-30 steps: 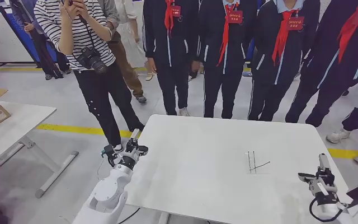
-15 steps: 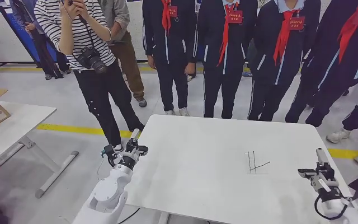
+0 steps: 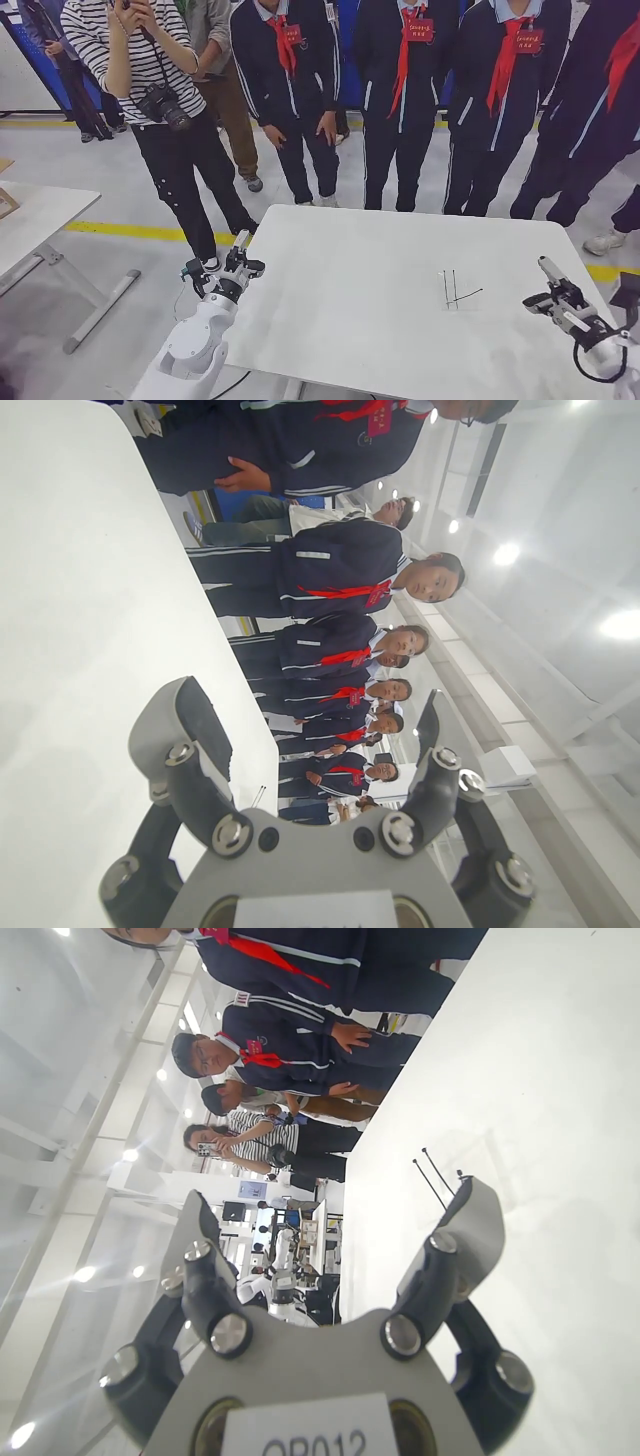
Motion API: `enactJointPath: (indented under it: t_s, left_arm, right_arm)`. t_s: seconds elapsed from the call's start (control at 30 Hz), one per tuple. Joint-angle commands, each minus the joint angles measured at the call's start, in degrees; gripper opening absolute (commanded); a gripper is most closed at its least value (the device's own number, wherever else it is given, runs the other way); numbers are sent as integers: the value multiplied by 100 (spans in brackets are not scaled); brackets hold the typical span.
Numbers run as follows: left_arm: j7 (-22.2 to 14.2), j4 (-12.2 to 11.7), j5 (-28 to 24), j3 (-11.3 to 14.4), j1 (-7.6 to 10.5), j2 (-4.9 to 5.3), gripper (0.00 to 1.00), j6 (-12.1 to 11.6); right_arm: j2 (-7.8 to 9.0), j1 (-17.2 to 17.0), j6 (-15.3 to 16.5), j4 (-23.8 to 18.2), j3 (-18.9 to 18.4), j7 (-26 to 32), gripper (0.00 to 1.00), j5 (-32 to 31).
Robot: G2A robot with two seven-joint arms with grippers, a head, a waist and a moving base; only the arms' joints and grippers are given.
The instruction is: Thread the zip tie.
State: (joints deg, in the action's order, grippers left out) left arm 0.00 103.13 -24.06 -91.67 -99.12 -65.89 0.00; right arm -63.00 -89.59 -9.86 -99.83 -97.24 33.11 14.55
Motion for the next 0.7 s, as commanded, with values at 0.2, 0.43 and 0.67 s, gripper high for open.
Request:
enactJointPath:
  t_s: [0.2, 0.43, 0.67]
  left_arm:
    - [0, 0, 0, 0, 0, 0, 100, 0]
    - [0, 0, 0, 0, 0, 0, 100, 0]
    - [0, 0, 0, 0, 0, 0, 100, 0]
  right_arm:
    - [86, 370, -158, 16, -25, 943, 100, -243]
    - [236, 1346, -479, 582, 396, 2178, 100, -1258]
    - [264, 2289, -849, 1485, 1242, 2570, 100, -2234]
